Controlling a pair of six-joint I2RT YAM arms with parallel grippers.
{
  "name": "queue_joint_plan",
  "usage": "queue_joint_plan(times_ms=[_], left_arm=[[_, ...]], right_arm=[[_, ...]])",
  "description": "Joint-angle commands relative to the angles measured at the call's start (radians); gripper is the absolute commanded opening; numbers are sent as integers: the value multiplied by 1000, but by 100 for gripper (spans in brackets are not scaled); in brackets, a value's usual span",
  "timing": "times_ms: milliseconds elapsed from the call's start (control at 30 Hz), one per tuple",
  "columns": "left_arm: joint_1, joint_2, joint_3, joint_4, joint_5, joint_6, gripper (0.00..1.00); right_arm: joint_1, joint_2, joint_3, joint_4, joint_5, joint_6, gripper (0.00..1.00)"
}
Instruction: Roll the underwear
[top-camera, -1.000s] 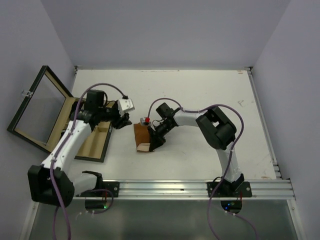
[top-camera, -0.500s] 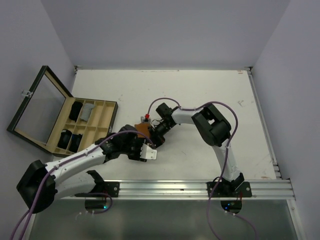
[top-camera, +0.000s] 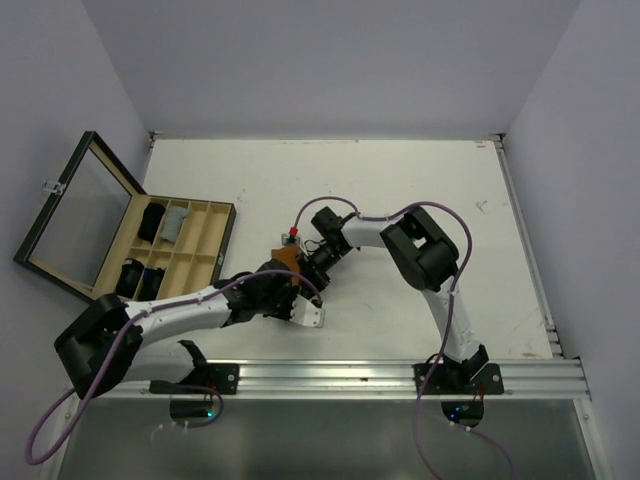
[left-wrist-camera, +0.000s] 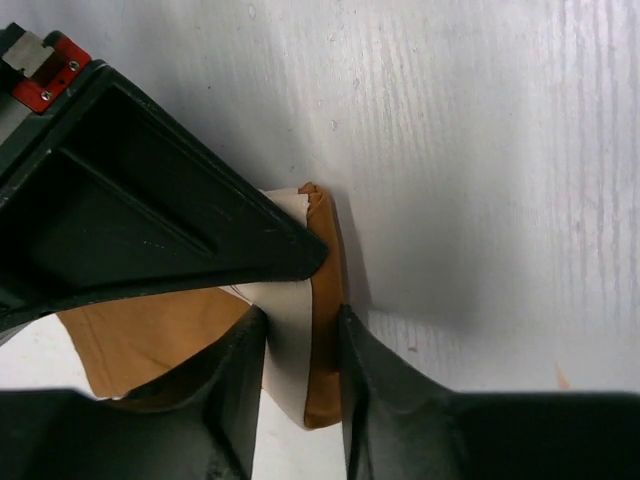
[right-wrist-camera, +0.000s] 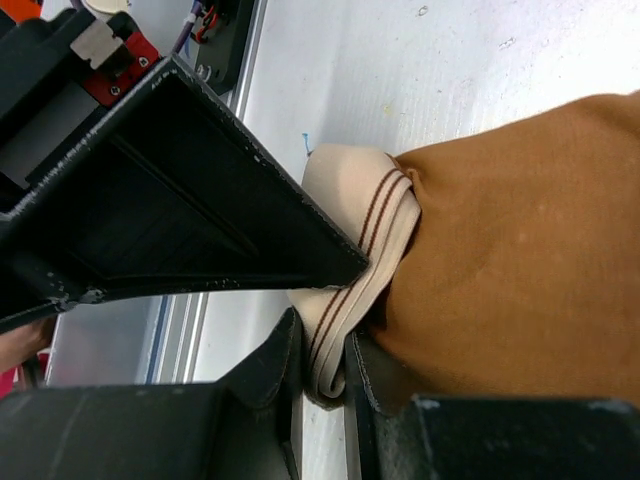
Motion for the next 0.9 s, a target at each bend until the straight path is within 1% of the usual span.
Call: queue_joint_plan(times_ms=[0, 33, 67, 100, 133, 167, 200, 267, 300, 333, 367, 400, 467, 500, 533, 567, 600, 633, 667, 700, 733, 767, 800, 867], left_arm=[[-14, 59, -16, 16, -19, -5, 28], [-14, 65, -17, 14, -14, -9, 24], [-14, 73, -16, 17, -8, -20, 16], [-14, 79, -11, 11, -4, -25, 11], [-14, 96, -2, -1, 10, -25, 6], [-14, 111, 7, -38, 16, -31, 0], [-14, 125, 27, -61, 39, -34, 0], [-11, 171, 43, -119, 65, -46, 0], [-11, 185, 52, -139, 103, -49, 0], [-9, 217, 69, -161, 125, -60, 0], [-6, 232, 79, -194, 148, -69, 0], [-2, 251, 92, -217, 197, -72, 0], [27, 314, 144, -282, 246, -69, 0], [43, 337, 164, -305, 293, -65, 0], [82, 389, 190, -329, 320, -52, 0], [107, 419, 246, -395, 347, -40, 0], [133, 456, 285, -434, 407, -28, 0], [186, 537, 322, -519, 432, -2, 0], [211, 577, 389, -553, 456, 12, 0], [256, 613, 418, -590, 502, 27, 0], [274, 678, 446, -627, 522, 56, 0], [294, 705, 472, -658, 541, 60, 0], [334, 726, 509, -672, 573, 64, 0], [365, 809, 553, -722, 591, 89, 0]], right_arm=[[12, 71, -22, -43, 201, -25, 0], [12, 64, -28, -43, 204, -25, 0], [12, 58, -30, -43, 209, -25, 3], [11, 53, -33, -42, 213, -17, 9], [6, 47, -33, -39, 221, -10, 26], [-1, 33, -34, -37, 224, -1, 33], [-23, 22, -37, -17, 229, 30, 44], [-49, -24, -42, 10, 241, 64, 58], [-64, -42, -44, 33, 243, 91, 62], [-93, -65, -44, 42, 244, 104, 71], [-109, -105, -42, 53, 253, 116, 76], [-138, -128, -36, 58, 262, 137, 78], [-165, -166, -27, 63, 295, 148, 79], [-179, -209, -24, 64, 299, 154, 79], [-205, -231, -25, 66, 307, 150, 79], [-218, -255, -30, 67, 316, 147, 78], [-239, -299, -47, 79, 337, 144, 77], [-245, -329, -59, 85, 351, 138, 77], [-250, -353, -70, 89, 367, 128, 75], [-256, -378, -96, 92, 390, 109, 71], [-259, -436, -111, 93, 400, 95, 69], [-259, -465, -128, 96, 411, 81, 67], [-258, -499, -167, 115, 417, 70, 61], [-258, -585, -205, 125, 425, 52, 54]])
